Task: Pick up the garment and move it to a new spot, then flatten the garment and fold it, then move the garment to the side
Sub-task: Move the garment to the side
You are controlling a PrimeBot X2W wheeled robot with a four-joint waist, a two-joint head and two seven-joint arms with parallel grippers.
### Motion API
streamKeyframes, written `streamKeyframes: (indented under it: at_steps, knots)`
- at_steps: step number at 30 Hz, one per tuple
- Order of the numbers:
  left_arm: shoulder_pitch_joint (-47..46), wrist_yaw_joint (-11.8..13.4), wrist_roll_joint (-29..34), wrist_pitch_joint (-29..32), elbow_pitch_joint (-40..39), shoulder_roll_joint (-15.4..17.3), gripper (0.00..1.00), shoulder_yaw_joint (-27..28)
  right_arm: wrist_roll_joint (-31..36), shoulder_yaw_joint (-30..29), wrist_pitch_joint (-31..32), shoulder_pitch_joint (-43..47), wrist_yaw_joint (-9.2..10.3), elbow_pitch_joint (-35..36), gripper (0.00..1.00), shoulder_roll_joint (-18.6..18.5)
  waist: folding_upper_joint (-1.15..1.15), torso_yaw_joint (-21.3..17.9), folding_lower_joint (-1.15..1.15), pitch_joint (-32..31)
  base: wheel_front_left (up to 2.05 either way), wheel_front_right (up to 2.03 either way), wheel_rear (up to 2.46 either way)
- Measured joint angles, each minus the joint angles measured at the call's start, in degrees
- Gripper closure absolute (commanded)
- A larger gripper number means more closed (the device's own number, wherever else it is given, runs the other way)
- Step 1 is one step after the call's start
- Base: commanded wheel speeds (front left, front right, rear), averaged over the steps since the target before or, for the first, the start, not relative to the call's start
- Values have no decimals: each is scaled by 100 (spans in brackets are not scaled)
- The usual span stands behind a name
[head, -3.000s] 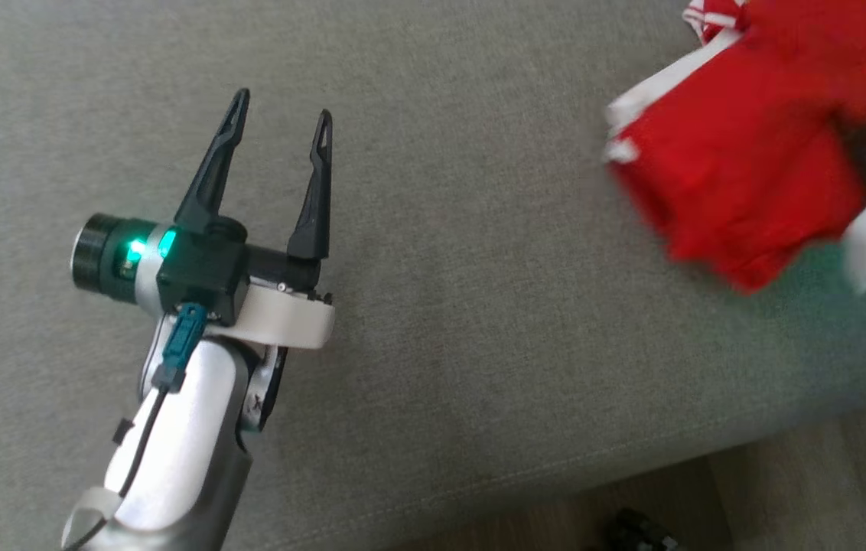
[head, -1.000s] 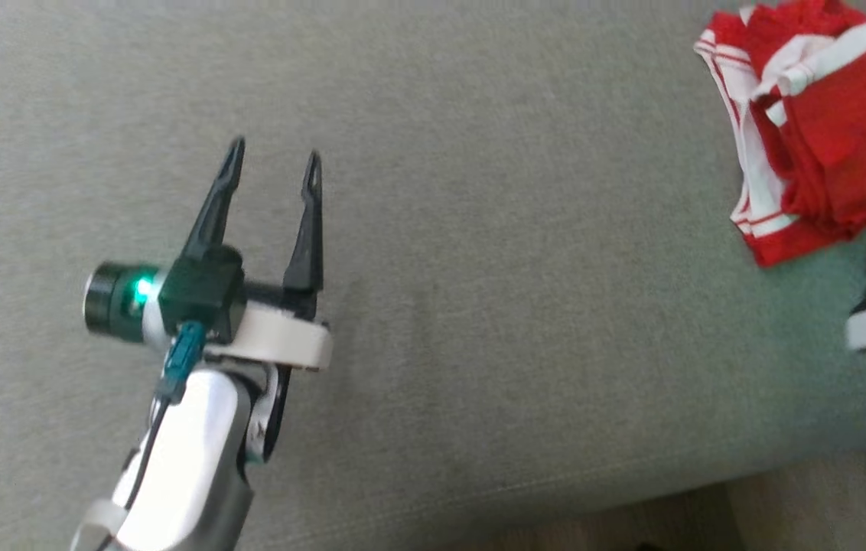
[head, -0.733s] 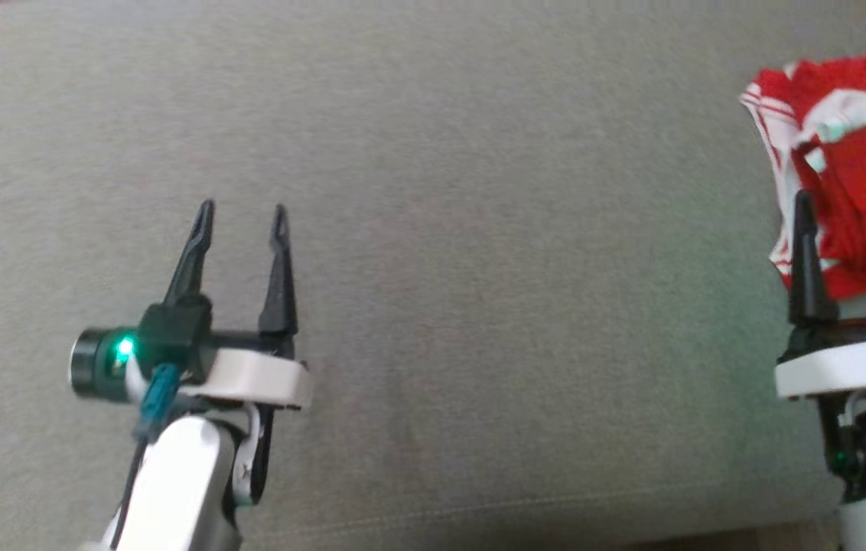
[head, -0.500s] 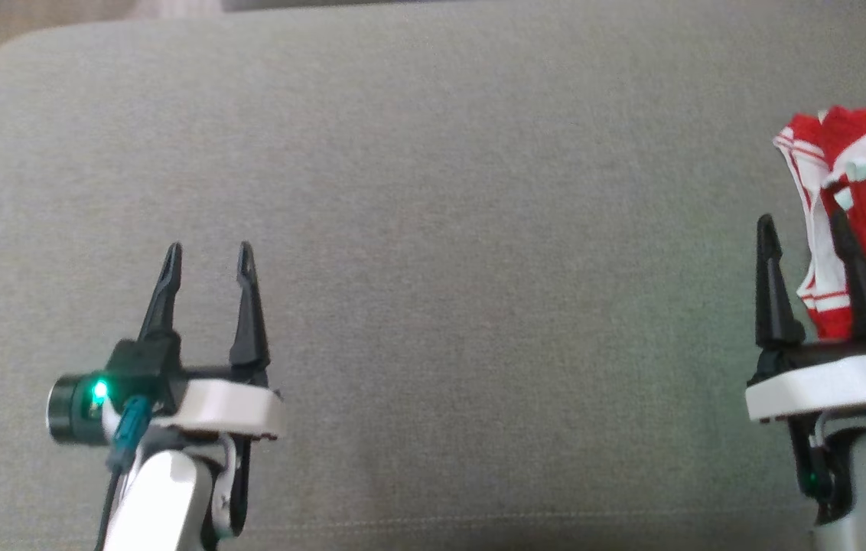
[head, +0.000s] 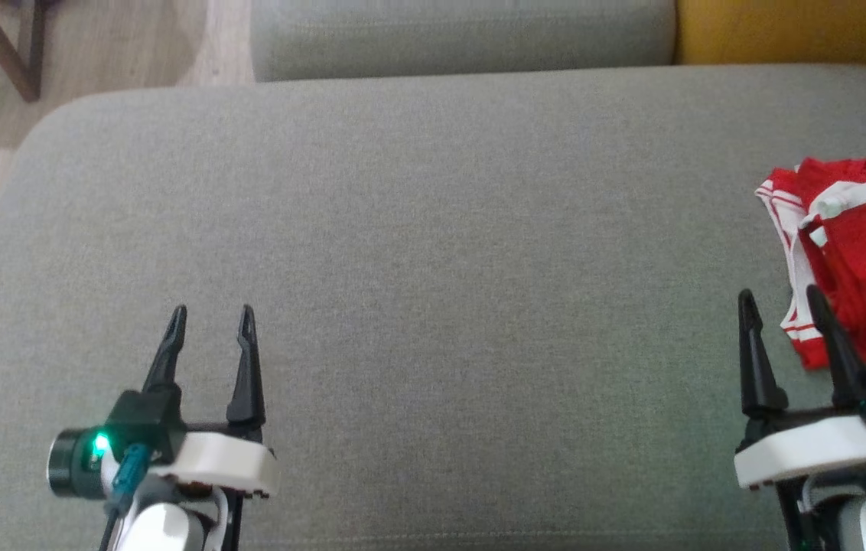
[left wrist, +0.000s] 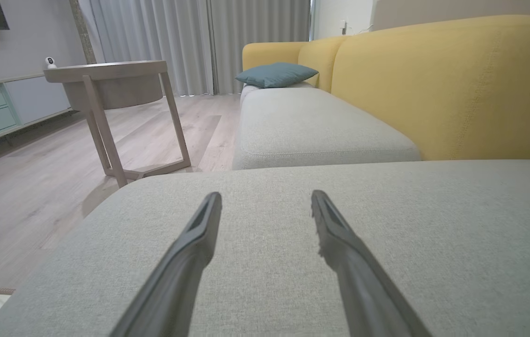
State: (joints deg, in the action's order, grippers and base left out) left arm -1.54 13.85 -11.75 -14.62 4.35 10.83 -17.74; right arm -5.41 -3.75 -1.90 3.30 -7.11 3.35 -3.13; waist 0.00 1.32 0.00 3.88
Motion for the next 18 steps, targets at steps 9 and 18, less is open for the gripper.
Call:
streamKeyframes:
  at_steps: [9, 18]
  knots:
    - [258, -31, -60, 88, 29, 92, 0, -71, 98, 3, 176, 233, 0, 143, 0, 44, 0, -22, 0, -312, 0, 0, 0]
    - [292, -23, -60, 130, 25, 133, 0, -172, 140, 7, 242, 363, 0, 219, 0, 53, 0, 13, 0, -397, 0, 0, 0]
